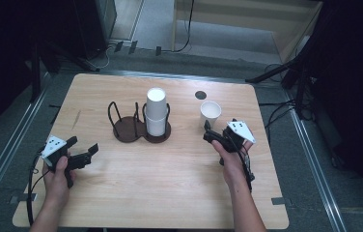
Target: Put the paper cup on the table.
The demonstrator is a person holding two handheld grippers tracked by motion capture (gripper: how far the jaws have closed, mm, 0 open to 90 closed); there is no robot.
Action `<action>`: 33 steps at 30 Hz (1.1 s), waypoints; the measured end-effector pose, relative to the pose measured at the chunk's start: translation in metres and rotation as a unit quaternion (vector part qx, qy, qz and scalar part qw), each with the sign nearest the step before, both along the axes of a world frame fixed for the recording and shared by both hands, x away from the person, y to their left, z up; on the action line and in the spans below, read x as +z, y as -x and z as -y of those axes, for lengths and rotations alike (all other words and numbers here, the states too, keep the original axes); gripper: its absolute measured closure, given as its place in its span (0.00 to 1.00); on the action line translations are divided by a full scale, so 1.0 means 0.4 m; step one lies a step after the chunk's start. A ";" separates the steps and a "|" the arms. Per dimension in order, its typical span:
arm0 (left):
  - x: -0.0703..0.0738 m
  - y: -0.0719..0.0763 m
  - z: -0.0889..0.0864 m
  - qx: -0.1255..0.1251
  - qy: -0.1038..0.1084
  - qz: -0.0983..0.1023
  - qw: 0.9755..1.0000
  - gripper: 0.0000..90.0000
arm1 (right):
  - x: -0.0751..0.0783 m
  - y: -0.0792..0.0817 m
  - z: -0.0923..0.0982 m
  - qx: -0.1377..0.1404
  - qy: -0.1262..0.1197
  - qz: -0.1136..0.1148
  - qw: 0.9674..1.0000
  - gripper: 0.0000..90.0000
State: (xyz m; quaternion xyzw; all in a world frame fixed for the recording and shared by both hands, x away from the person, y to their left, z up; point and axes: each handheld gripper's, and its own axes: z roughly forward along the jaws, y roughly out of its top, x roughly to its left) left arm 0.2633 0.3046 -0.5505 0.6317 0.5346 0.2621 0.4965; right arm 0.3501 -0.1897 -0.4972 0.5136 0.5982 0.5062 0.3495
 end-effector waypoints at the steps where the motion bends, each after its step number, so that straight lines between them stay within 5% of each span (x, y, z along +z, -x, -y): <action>1: 0.000 0.000 0.000 0.000 0.000 0.000 1.000 0.09 | 0.001 0.005 0.006 -0.001 -0.004 0.000 1.000 0.00; 9: 0.000 0.001 0.001 -0.002 -0.003 0.000 1.000 0.09 | 0.014 0.045 0.054 -0.007 -0.021 0.005 1.000 0.00; 33: 0.000 0.002 0.005 -0.003 -0.006 0.001 1.000 0.09 | -0.026 0.179 0.200 -0.047 0.009 -0.004 0.999 0.00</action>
